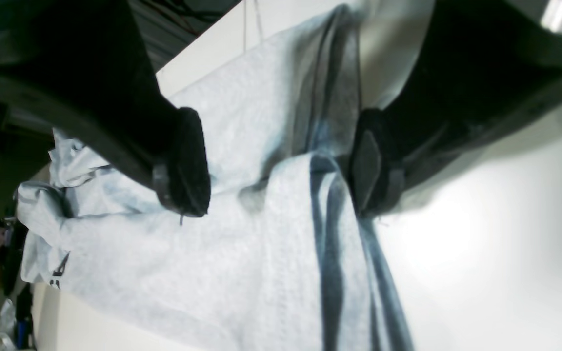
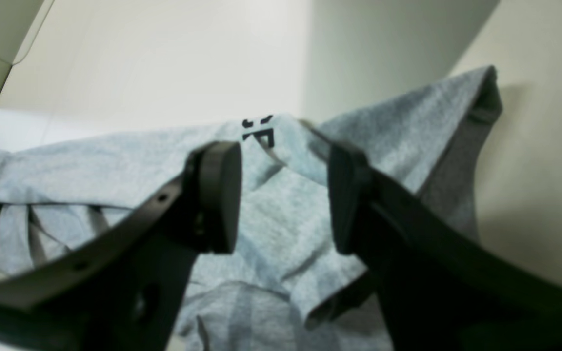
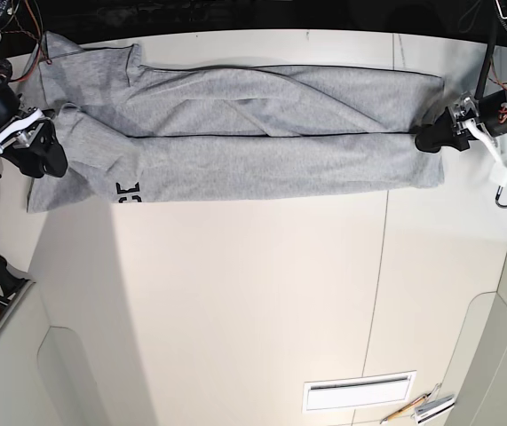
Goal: Fold the T-shirt properly
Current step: 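Release the folded side and open both grippers, then grasp the hem end with the left gripper and fold it toward the collar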
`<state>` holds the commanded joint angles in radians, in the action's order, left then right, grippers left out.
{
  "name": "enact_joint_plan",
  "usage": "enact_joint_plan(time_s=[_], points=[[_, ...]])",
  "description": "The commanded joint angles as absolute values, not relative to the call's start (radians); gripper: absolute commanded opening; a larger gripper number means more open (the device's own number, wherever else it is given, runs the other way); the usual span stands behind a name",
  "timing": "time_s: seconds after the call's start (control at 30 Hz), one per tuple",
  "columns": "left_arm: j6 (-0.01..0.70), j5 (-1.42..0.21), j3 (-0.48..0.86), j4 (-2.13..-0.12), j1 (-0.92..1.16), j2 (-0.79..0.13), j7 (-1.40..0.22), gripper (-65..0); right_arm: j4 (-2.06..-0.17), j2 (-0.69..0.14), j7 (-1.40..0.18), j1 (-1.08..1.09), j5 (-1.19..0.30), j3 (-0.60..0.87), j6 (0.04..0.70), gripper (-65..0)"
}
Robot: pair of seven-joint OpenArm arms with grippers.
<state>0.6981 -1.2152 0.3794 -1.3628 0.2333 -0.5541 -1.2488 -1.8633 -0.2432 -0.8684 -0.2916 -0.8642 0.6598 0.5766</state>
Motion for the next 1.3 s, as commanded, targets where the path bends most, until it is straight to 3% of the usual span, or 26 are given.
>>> enact_joint_plan(time_s=[0.23, 0.27, 0.37, 0.4, 0.63, 1.0, 1.3], points=[[0.698, -1.203, 0.328, -1.363, 0.233, -0.554, -1.235, -18.3, -1.863, -0.243, -0.868, -0.292, -0.864, 0.66, 0.577, -36.8], [0.698, -1.195, 0.328, -1.363, 0.233, -0.555, -1.235, -24.9, -1.863, -0.243, -0.868, -0.292, -0.864, 0.66, 0.577, -36.8], [0.698, -1.185, 0.328, -1.363, 0.232, -0.554, -1.234, -60.8, -1.863, -0.243, -0.868, -0.292, -0.864, 0.66, 0.577, -36.8], [0.698, -1.185, 0.328, -1.363, 0.229, -0.554, -1.231, -65.0, -1.863, -0.243, -0.868, -0.292, -0.864, 0.66, 0.577, -36.8], [0.698, -1.124, 0.329, -1.367, 0.163, -0.578, -1.243, -65.0, -1.863, -0.243, -0.869, -0.292, -0.863, 0.66, 0.577, -36.8], [0.698, -1.072, 0.329, -1.393, 0.095, -0.797, -1.251, -65.0, -1.872, -0.244, -0.871, -0.291, -0.875, 0.66, 0.581, -36.8], [0.698, -1.09, 0.327, -1.829, 0.106, -0.779, -1.334, -65.0, -1.872, -0.243, -0.871, -0.291, -0.867, 0.66, 0.583, -36.8]])
